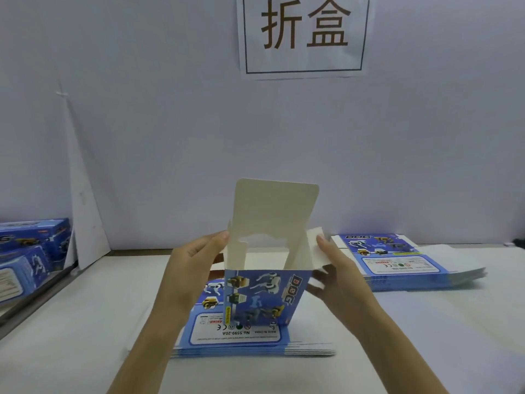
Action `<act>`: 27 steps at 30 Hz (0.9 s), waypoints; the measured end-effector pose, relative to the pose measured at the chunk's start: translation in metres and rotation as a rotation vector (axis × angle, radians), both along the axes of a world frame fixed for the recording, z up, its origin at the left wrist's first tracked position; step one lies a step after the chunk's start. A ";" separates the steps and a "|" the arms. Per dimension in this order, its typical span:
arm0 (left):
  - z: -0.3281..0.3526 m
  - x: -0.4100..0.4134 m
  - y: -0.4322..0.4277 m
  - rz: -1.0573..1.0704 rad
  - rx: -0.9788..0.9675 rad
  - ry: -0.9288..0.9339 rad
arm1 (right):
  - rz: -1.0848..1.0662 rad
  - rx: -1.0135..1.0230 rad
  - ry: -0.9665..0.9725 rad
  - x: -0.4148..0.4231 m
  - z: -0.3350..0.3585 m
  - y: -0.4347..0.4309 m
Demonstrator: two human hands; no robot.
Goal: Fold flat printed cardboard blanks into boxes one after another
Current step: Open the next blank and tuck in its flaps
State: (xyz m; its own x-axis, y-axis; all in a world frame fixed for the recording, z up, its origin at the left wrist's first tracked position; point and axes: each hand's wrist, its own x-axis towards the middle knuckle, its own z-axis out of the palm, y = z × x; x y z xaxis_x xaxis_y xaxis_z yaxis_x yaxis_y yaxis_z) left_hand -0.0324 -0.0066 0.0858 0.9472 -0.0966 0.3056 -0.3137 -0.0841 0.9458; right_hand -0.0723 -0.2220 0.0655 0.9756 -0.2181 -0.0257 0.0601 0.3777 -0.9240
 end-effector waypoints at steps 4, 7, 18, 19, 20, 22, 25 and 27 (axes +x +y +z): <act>-0.005 0.005 0.002 0.050 -0.015 0.023 | 0.053 0.046 0.164 0.007 -0.014 0.019; -0.003 0.007 0.006 0.074 -0.065 0.085 | 0.060 -0.073 0.158 0.001 -0.014 0.033; 0.003 0.003 0.006 0.122 -0.136 0.147 | -0.166 -0.694 -0.274 -0.006 -0.026 0.042; 0.005 0.003 0.009 0.110 -0.151 0.167 | -0.141 -0.717 -0.275 -0.006 -0.022 0.039; 0.006 0.003 0.011 0.083 -0.161 0.186 | -0.123 -0.741 -0.284 -0.005 -0.018 0.033; 0.010 0.000 0.013 0.006 -0.153 0.190 | -0.127 -0.776 -0.282 -0.004 -0.010 0.021; 0.011 -0.003 0.012 -0.059 -0.112 0.158 | -0.254 -0.876 -0.260 -0.002 -0.007 0.005; 0.012 -0.001 0.015 -0.050 -0.173 0.189 | -0.344 -0.947 -0.261 -0.001 -0.007 0.001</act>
